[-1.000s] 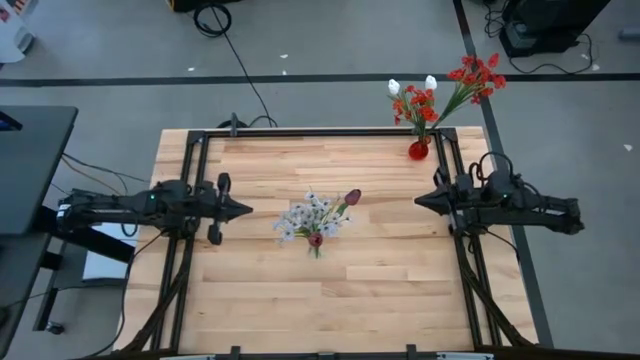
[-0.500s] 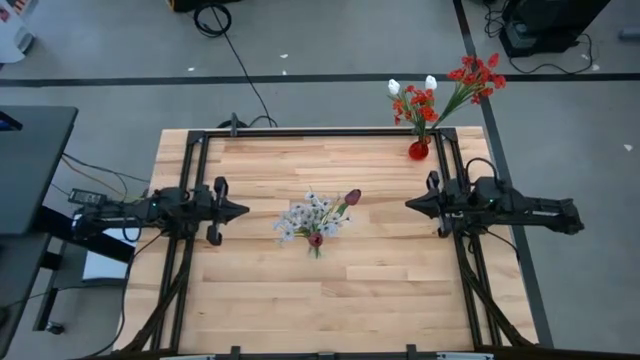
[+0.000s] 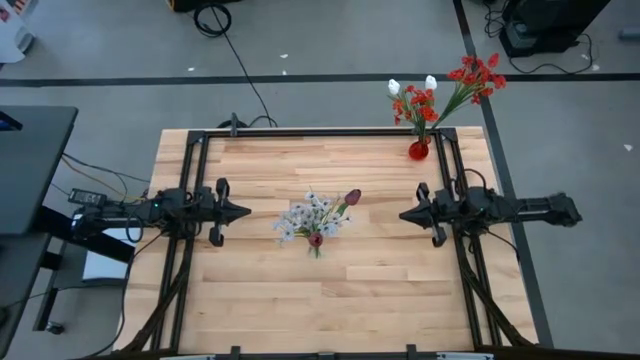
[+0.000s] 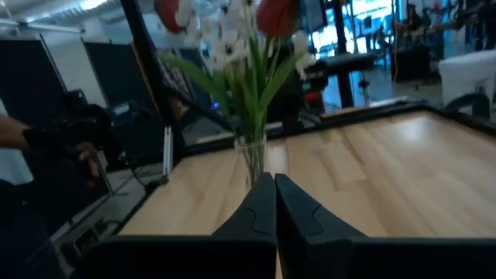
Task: Sort flowers into vase by color
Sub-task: Return to Home Position
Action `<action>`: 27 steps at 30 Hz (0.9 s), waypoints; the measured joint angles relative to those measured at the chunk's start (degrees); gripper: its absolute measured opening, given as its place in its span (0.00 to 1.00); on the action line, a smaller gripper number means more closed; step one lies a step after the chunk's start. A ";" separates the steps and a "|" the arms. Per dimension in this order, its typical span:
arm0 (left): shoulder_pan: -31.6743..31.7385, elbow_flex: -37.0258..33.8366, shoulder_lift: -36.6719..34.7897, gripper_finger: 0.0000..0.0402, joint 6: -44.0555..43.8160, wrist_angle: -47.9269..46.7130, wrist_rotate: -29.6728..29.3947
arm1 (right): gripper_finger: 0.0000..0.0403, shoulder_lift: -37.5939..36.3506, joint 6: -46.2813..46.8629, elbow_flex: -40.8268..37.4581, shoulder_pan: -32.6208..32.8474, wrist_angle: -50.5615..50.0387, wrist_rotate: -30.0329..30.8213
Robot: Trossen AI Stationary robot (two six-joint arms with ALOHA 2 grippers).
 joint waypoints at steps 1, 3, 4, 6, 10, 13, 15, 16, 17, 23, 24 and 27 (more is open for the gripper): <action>0.00 0.00 -0.02 0.00 0.17 0.00 0.02 | 0.00 0.05 -0.25 0.01 0.77 -0.33 0.63; 0.00 0.00 0.00 0.00 0.80 0.00 0.00 | 0.00 -0.11 -1.14 -0.03 1.96 -0.27 1.52; 0.00 -0.01 0.01 0.00 1.13 0.00 0.01 | 0.00 -0.11 -1.17 -0.03 2.34 -0.13 1.84; 0.04 -0.02 0.01 0.00 1.19 0.00 0.02 | 0.00 -0.04 -1.05 -0.03 2.59 -0.32 2.24; 0.04 -0.02 0.09 0.04 -1.91 0.00 0.02 | 0.05 -0.04 0.67 -0.03 2.57 -0.34 2.14; 0.04 -0.04 0.09 0.06 -3.85 0.00 0.04 | 0.10 -0.04 0.69 -0.03 2.57 -0.46 1.32; 0.04 -0.04 0.09 0.07 -3.49 0.00 0.04 | 0.11 -0.04 0.78 -0.03 2.57 -0.47 1.25; 0.04 -0.04 0.09 0.07 -3.39 0.00 0.04 | 0.12 -0.04 0.76 -0.03 2.57 -0.45 1.25; 0.04 -0.04 0.09 0.07 -3.39 0.00 0.04 | 0.12 -0.04 0.73 -0.03 2.57 -0.45 1.25; 0.04 -0.07 0.09 0.07 -3.33 0.00 0.04 | 0.12 -0.04 0.73 -0.03 2.57 -0.45 1.23; 0.04 -0.07 0.09 0.07 -3.34 -0.02 0.04 | 0.13 -0.04 0.72 -0.03 2.57 -0.45 1.23; 0.04 -0.07 0.09 0.07 -3.30 -0.02 0.04 | 0.13 -0.04 0.71 -0.03 2.57 -0.44 1.23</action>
